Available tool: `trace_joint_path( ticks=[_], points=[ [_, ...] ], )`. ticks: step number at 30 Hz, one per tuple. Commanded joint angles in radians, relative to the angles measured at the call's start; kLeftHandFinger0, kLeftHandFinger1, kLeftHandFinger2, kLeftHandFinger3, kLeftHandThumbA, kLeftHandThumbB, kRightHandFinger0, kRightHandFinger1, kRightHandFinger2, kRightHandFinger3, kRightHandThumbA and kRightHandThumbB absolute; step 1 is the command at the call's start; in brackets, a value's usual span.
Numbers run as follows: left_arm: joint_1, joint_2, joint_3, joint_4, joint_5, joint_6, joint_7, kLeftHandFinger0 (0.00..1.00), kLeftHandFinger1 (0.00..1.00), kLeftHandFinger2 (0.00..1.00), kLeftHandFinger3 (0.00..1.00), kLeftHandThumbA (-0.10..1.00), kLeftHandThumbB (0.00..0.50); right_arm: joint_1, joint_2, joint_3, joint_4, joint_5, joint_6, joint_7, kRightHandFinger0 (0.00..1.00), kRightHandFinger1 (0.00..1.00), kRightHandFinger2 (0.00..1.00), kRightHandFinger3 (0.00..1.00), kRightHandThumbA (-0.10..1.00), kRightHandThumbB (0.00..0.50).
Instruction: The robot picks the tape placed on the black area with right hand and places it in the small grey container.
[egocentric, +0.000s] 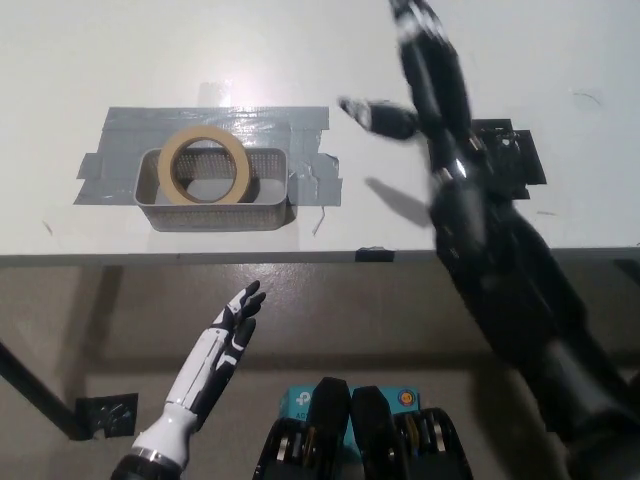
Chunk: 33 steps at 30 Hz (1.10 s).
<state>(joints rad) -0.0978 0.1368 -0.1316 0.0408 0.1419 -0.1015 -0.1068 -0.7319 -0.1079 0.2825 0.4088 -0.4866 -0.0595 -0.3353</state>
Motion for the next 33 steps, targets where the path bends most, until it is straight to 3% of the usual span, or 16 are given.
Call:
trace_joint_path(
  ticks=[1,5,7,9,12,17,21,28,33],
  points=[
    [-0.097,0.014,0.075,0.029,-0.061,-0.022,0.024,1.0,1.0,1.0,1.0,1.0,0.125,0.282,-0.141,-0.154,-0.68,0.243,0.05,0.158,1.0,1.0,1.0,1.0,1.0,0.277],
    [-0.089,0.013,0.078,0.031,-0.054,-0.021,0.027,1.0,1.0,1.0,1.0,1.0,0.132,0.431,-0.144,-0.142,-0.714,0.246,-0.028,0.131,1.0,1.0,1.0,1.0,1.0,0.208],
    [-0.078,0.01,0.08,0.029,-0.053,-0.023,0.028,1.0,1.0,1.0,1.0,1.0,0.131,0.492,-0.129,-0.133,-0.677,0.282,-0.041,0.137,1.0,1.0,1.0,1.0,1.0,0.231],
    [-0.066,0.009,0.083,0.026,-0.052,-0.023,0.025,1.0,1.0,1.0,1.0,1.0,0.135,0.539,-0.122,-0.128,-0.639,0.326,-0.057,0.155,1.0,1.0,1.0,1.0,1.0,0.19],
    [-0.051,0.007,0.088,0.019,-0.046,-0.021,0.023,1.0,1.0,1.0,1.0,1.0,0.145,0.596,-0.11,-0.127,-0.549,0.335,-0.108,0.16,1.0,1.0,1.0,1.0,1.0,0.171],
    [-0.028,0.006,0.104,0.013,-0.047,-0.024,0.017,1.0,1.0,1.0,1.0,1.0,0.143,0.644,-0.068,-0.15,-0.405,0.377,-0.171,0.173,1.0,1.0,1.0,1.0,1.0,0.21],
    [0.003,0.007,0.11,0.007,-0.048,-0.029,0.008,1.0,1.0,1.0,1.0,1.0,0.13,0.657,-0.058,-0.159,-0.359,0.394,-0.192,0.205,1.0,1.0,1.0,1.0,0.97,0.169],
    [0.047,0.006,0.117,-0.014,-0.042,-0.018,0.016,1.0,1.0,1.0,1.0,1.0,0.13,0.663,-0.049,-0.156,-0.324,0.39,-0.2,0.237,1.0,1.0,1.0,1.0,0.93,0.16],
    [0.071,0.003,0.12,-0.013,-0.044,-0.032,0.02,1.0,1.0,1.0,1.0,1.0,0.131,0.686,-0.045,-0.154,-0.324,0.367,-0.202,0.239,1.0,1.0,1.0,1.0,0.93,0.182]
  ],
)
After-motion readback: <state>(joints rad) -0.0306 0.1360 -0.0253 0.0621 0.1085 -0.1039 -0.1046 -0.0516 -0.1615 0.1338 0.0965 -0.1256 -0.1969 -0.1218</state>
